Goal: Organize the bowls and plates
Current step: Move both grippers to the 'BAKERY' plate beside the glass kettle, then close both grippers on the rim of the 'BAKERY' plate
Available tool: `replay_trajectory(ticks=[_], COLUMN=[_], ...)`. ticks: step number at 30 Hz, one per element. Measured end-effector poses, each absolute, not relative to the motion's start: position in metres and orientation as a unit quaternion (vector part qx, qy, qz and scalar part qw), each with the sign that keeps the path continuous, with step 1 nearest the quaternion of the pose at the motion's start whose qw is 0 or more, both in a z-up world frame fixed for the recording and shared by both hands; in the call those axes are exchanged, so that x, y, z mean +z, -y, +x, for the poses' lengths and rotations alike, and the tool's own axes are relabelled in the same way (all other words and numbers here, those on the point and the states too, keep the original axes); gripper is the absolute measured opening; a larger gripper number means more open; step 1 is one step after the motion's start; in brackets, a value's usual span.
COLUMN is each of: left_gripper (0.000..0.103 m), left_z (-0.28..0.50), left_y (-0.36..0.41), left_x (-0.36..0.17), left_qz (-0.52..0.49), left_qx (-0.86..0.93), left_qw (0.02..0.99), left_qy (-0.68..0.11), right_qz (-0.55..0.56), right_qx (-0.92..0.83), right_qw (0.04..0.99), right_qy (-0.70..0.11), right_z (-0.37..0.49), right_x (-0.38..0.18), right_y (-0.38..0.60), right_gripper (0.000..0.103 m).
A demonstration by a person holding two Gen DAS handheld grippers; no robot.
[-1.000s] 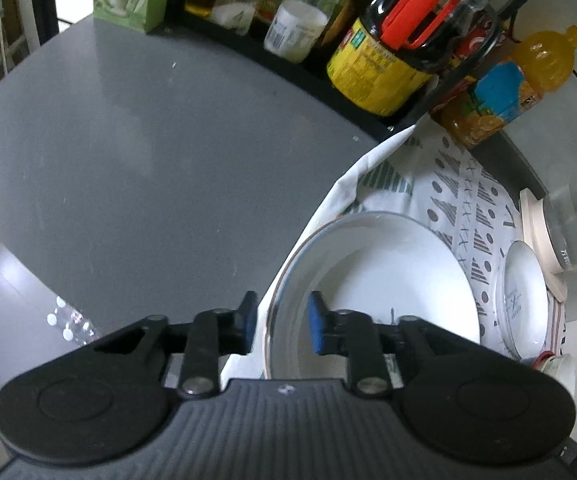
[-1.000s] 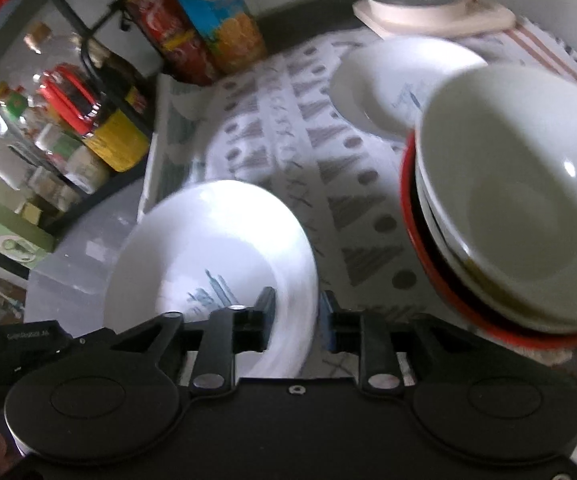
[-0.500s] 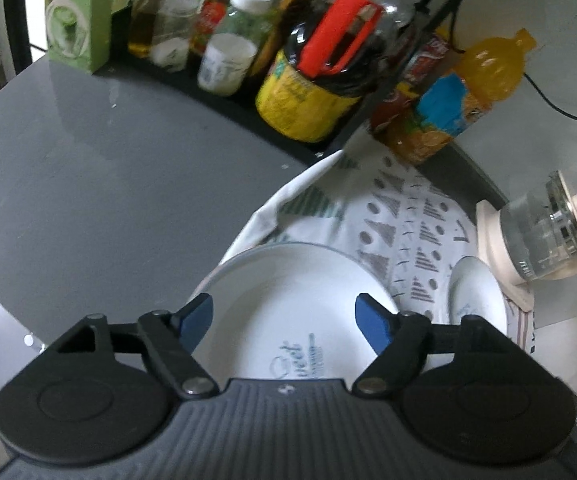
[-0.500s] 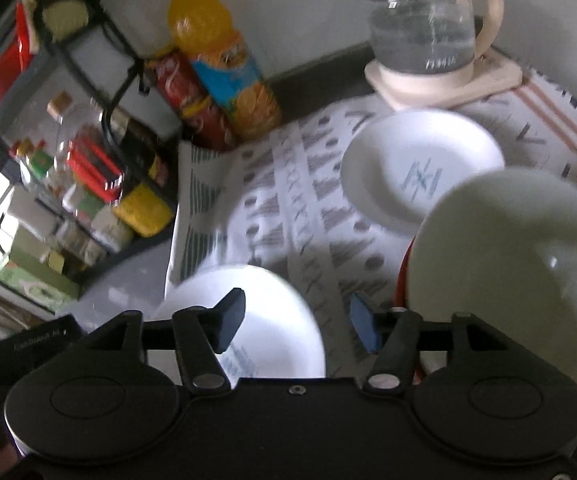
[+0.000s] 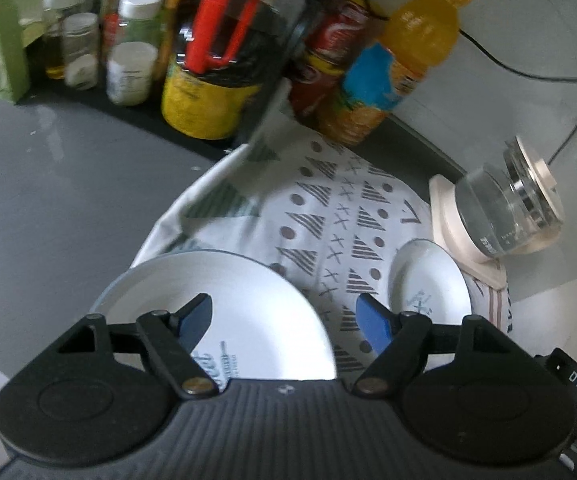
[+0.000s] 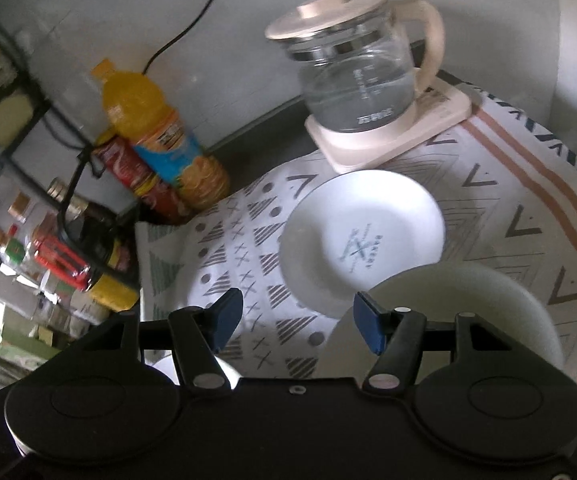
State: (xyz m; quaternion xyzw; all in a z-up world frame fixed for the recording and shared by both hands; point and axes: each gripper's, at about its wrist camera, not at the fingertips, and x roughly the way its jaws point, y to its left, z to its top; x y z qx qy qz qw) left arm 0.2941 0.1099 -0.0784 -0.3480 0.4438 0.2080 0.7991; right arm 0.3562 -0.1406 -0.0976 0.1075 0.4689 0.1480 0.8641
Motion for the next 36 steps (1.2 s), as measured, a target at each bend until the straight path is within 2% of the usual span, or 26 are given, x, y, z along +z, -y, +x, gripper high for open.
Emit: replay_trajectory(ticks=[17, 27, 30, 34, 36], left_gripper=[0.077, 0.073, 0.066, 0.048, 0.043], left_z=[0.379, 0.419, 0.428, 0.439, 0.443], left_y=[-0.078, -0.062, -0.057, -0.049, -0.046], left_x=[-0.11, -0.136, -0.148, -0.164, -0.168], left_qz=[-0.333, -0.339, -0.346, -0.353, -0.352], left_qx=[0.161, 0.145, 0.141, 0.137, 0.137], left_qw=[0.804, 0.793, 0.782, 0.767, 0.764], left_qy=[-0.466, -0.486, -0.499, -0.518, -0.523], right_qz=[0.139, 0.155, 0.156, 0.16, 0.162], right_qx=[0.083, 0.058, 0.056, 0.046, 0.043], right_qw=[0.85, 0.823, 0.812, 0.797, 0.789], right_qy=[-0.501, -0.543, -0.56, -0.581, -0.592], right_z=[0.421, 0.462, 0.473, 0.485, 0.489], right_x=[-0.117, -0.146, -0.157, -0.173, -0.18], right_y=[0.194, 0.217, 0.222, 0.229, 0.232], right_gripper=[0.061, 0.058, 0.051, 0.041, 0.037])
